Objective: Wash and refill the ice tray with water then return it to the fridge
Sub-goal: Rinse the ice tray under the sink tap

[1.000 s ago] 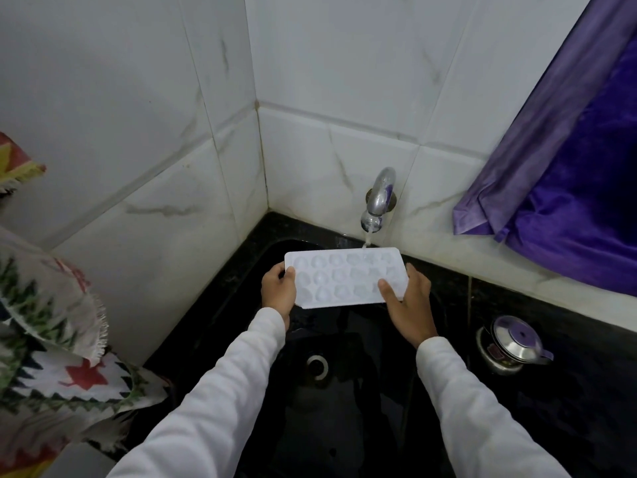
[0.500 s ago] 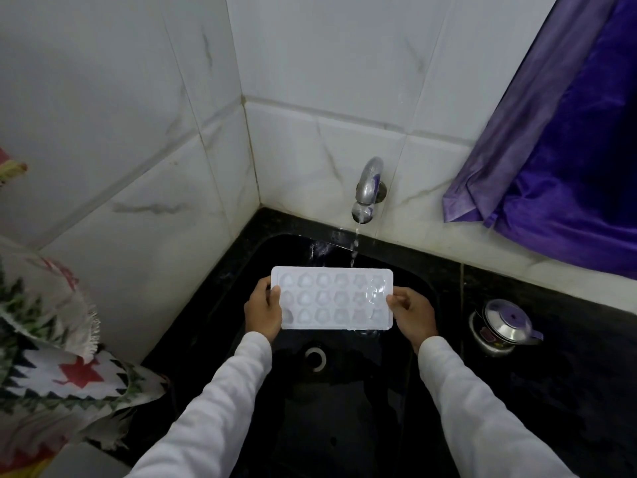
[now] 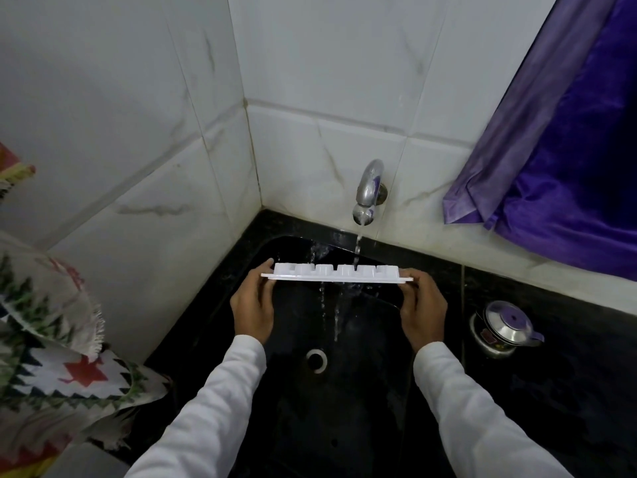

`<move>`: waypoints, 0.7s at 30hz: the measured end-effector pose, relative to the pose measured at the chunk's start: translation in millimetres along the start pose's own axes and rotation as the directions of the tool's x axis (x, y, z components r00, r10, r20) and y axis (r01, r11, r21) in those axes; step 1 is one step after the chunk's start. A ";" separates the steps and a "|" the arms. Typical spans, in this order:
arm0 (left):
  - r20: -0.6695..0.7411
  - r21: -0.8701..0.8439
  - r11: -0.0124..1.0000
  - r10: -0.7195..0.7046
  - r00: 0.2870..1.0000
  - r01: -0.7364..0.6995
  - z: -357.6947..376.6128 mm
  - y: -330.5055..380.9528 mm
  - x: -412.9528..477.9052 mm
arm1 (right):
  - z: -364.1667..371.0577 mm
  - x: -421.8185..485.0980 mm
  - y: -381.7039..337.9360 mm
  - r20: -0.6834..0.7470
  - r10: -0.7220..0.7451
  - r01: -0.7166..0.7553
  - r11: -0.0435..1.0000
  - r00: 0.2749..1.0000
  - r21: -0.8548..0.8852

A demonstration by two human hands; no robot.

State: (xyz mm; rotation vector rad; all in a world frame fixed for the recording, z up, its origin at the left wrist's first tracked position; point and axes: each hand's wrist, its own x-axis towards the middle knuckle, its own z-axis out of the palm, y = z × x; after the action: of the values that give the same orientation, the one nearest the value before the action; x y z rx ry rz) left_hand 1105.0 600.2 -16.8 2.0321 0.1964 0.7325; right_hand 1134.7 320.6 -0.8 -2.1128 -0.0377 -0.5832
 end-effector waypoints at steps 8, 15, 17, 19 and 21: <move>0.128 0.026 0.999 -0.043 0.991 0.040 -2.7 -1.3 -11.1 | 7.1 -21.5 13.8 0.133 0.223 -0.228 0.973 0.966 0.024; 0.186 0.074 0.996 -0.071 0.980 0.059 -2.8 -1.8 -7.3 | 11.1 -28.2 15.4 0.154 0.254 -0.250 0.967 0.955 -0.040; 0.224 0.089 0.996 -0.037 0.974 0.017 -6.5 0.8 -4.4 | 9.2 -31.1 15.3 0.051 0.269 -0.269 0.963 0.962 -0.023; 0.255 0.121 0.992 -0.013 0.967 -0.019 -9.1 4.1 -0.6 | 8.9 -33.7 17.3 0.042 0.311 -0.310 0.950 0.950 -0.025; 0.316 0.081 0.997 -0.024 0.949 -0.002 -6.8 5.3 1.9 | 11.8 -36.4 24.2 0.066 0.385 -0.384 0.923 0.921 -0.022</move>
State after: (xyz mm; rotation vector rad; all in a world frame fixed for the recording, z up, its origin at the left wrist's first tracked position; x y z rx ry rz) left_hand 1101.9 602.9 -9.0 2.1907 0.0511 0.3867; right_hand 1112.9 322.7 -40.4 -2.0723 0.3359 -0.2734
